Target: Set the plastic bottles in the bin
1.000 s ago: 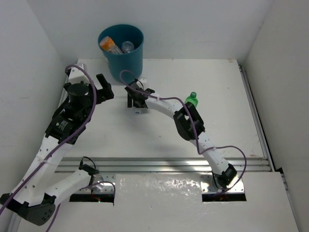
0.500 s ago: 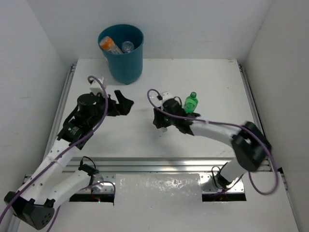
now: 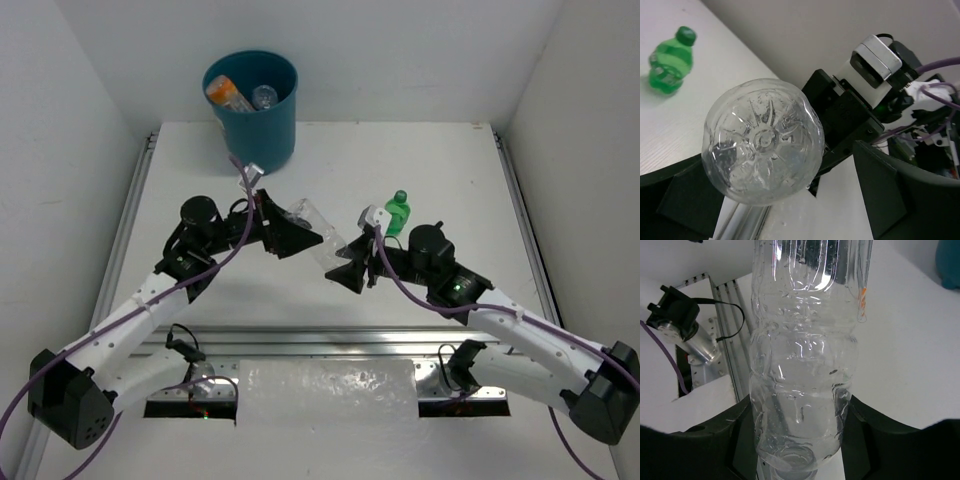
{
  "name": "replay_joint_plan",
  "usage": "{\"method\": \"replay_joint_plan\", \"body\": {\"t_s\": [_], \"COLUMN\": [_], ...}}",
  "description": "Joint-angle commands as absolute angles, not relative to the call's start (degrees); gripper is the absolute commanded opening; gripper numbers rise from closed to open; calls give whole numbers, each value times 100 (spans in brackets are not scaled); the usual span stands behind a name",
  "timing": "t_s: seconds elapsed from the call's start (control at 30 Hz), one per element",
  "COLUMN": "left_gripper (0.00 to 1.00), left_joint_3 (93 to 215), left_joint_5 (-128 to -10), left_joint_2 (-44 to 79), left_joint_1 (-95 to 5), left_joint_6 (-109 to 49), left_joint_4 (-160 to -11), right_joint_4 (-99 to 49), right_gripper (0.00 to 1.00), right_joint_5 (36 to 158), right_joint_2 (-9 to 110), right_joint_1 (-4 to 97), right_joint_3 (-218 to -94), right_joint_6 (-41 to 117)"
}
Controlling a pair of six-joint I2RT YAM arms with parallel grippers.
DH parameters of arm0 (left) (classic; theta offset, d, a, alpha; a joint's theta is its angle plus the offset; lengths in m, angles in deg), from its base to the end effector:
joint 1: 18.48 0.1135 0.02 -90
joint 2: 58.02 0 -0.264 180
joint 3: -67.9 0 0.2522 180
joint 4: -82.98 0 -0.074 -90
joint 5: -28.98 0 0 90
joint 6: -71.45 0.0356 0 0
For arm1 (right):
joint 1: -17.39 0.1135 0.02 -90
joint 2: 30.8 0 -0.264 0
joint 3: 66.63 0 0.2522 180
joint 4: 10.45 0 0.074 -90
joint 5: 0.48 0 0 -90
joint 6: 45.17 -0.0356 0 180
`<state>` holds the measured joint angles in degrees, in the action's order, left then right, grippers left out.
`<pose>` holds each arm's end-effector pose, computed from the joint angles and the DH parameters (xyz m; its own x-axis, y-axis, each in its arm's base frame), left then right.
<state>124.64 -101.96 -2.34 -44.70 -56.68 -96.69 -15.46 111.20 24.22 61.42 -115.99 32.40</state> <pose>0.1908 -0.1200 0.3375 -0.5600 -0.2441 -0.7917 0.7320 0.3019 -0.6108 0.1525 0.1657 0.2851 -0.3252 -0.0362 -0.9450 -0.8570 0.4337 0.2783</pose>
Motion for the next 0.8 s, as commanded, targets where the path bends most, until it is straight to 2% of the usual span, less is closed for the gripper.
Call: {"method": "replay_joint_plan", "body": {"t_s": [0.0,0.03,0.1,0.13,0.17,0.2,0.23,0.27,0.3,0.33,0.37,0.4,0.43,0.47,0.53,0.6,0.63,0.77], "left_gripper": [100,98,83,72,41,29,22,7,0,0,0,0,0,0,0,0,0,0], "left_joint_3": [12464,12473,12525,12569,12630,12787,12876,12981,13278,13455,13666,14181,14500,15277,16420,17101,17861,19510], "left_joint_5": [-10716,-10672,-10602,-10567,-10479,-10426,-10356,-10155,-10005,-9786,-9097,-8603,-7536,-6534,-5771,-5566,-5470,-4933], "left_joint_2": [-90,-45,68,121,183,288,332,376,455,491,508,552,614,832,1122,1693,2226,3600], "left_joint_1": [-4712,-4730,-4739,-4731,-4731,-4731,-4731,-4731,-4731,-4731,-4722,-4696,-4661,-4478,-4179,-3467,-3100,-2614], "left_joint_6": [-6083,-6074,-6012,-5969,-5855,-5802,-5749,-5644,-5565,-5486,-5320,-5222,-5047,-4924,-4852,-4791,-4747,-4159], "left_joint_4": [-10813,-10787,-10647,-10559,-10332,-10208,-10024,-9927,-9778,-9385,-9146,-8813,-8053,-7323,-6860,-6535,-6385,-6295], "right_joint_4": [-1366,-1305,-1278,-1278,-1278,-1287,-1339,-1375,-1401,-1488,-1541,-1699,-1805,-2084,-2358,-2787,-2894,-3325], "right_gripper": [9,10,11,11,11,12,12,12,14,29,46,94,99,99,99,99,99,99], "right_joint_5": [11624,11737,11756,11782,11783,11791,11817,11835,11835,11792,11626,11059,10714,10040,9491,9139,9128,9304], "right_joint_2": [2159,2115,2000,1974,1948,1904,1903,1895,1860,1833,1790,1641,1561,1360,1184,973,920,612], "right_joint_1": [6151,6151,6151,6160,6151,6151,6151,6151,6151,6151,6151,6151,6143,6142,6151,6143,6151,6151], "right_joint_3": [-11599,-11582,-11546,-11538,-11520,-11520,-11520,-11520,-11511,-11511,-11502,-11485,-11485,-11511,-11564,-11660,-11704,-11784], "right_joint_6": [3402,3393,3358,3358,3366,3393,3410,3445,3454,3472,3394,3349,3314,3157,3077,2989,2945,2822]}}
